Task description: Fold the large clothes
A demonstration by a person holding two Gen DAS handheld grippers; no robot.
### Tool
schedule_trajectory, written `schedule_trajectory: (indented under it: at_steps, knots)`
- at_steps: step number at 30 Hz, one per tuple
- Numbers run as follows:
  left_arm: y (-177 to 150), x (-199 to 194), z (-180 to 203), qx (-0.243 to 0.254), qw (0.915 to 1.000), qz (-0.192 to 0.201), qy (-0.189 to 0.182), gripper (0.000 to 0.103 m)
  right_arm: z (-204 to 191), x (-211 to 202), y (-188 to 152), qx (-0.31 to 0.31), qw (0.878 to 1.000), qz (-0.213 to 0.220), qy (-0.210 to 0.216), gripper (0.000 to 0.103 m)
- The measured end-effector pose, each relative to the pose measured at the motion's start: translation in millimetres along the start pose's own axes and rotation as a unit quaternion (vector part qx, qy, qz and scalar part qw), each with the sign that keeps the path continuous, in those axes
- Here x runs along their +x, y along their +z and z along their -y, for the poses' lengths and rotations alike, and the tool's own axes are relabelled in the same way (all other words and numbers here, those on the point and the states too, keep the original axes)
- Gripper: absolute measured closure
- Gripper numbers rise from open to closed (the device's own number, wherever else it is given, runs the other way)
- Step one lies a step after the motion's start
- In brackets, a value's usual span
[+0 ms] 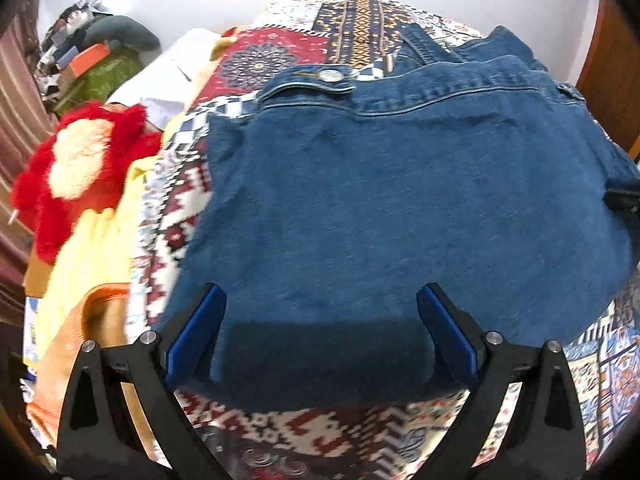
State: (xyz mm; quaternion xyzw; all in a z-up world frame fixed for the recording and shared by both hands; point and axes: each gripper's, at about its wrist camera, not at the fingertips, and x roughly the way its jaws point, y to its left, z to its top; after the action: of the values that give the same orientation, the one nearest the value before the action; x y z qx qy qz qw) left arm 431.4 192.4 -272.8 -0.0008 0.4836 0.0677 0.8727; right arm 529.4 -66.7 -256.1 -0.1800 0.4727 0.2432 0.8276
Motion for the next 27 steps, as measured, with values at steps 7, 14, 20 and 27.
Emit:
schedule_trajectory:
  at_steps: [7, 14, 20, 27]
  knots:
    - [-6.2, -1.9, -27.6, -0.034, 0.9989, -0.003, 0.031, 0.004, 35.8, -10.8, -18.6, 0.035, 0.999, 0.001, 0.022, 0.089]
    - [-21.7, -7.9, -65.4, -0.097, 0.9950, -0.018, 0.020, 0.004, 48.9, -20.8, -38.8, 0.012, 0.997, 0.006, -0.078, 0.037]
    - [-39.0, -22.6, -73.7, -0.101, 0.9937, -0.020, 0.044, 0.004, 99.0, -34.0, -63.9, 0.084, 0.990, -0.001, -0.115, 0.006]
    - [-46.1, -53.7, -72.3, -0.141, 0.9896, 0.009, 0.026, 0.004, 111.0, -64.9, -73.8, 0.123, 0.987, 0.021, -0.098, 0.006]
